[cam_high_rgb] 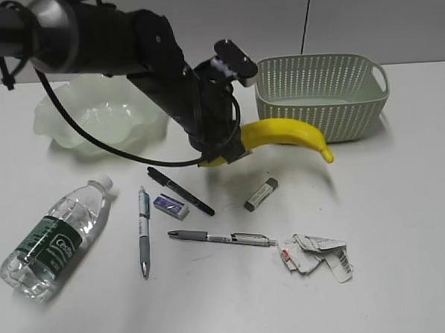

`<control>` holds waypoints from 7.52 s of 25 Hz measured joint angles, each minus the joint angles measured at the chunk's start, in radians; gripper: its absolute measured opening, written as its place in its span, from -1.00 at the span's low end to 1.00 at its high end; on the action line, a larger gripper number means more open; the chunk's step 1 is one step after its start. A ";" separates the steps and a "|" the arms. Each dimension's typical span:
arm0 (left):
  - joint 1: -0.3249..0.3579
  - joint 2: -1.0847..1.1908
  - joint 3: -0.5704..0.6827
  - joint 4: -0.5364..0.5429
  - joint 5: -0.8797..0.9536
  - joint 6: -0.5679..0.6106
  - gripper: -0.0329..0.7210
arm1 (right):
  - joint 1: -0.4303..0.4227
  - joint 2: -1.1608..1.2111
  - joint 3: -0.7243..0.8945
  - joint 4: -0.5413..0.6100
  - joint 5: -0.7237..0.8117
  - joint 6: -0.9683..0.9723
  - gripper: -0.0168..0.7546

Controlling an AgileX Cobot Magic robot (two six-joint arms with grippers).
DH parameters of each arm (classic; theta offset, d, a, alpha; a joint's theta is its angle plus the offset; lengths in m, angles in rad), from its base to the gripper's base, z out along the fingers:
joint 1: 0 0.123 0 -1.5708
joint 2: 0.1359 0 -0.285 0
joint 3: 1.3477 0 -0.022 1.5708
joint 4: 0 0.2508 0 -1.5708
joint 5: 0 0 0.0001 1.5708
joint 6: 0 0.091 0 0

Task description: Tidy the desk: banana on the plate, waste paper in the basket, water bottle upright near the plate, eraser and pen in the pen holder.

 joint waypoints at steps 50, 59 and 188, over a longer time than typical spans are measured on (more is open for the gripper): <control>0.557 -0.261 0.000 0.055 0.232 -0.333 0.37 | 0.000 0.000 0.000 0.000 0.000 -0.001 -0.07; 0.557 -0.609 0.000 0.122 0.559 -0.488 0.32 | 0.000 0.000 0.000 0.000 0.000 -0.001 -0.07; 0.478 -2.150 1.045 0.223 0.461 -0.634 0.24 | 0.268 2.180 -1.294 0.007 -0.367 -0.141 0.40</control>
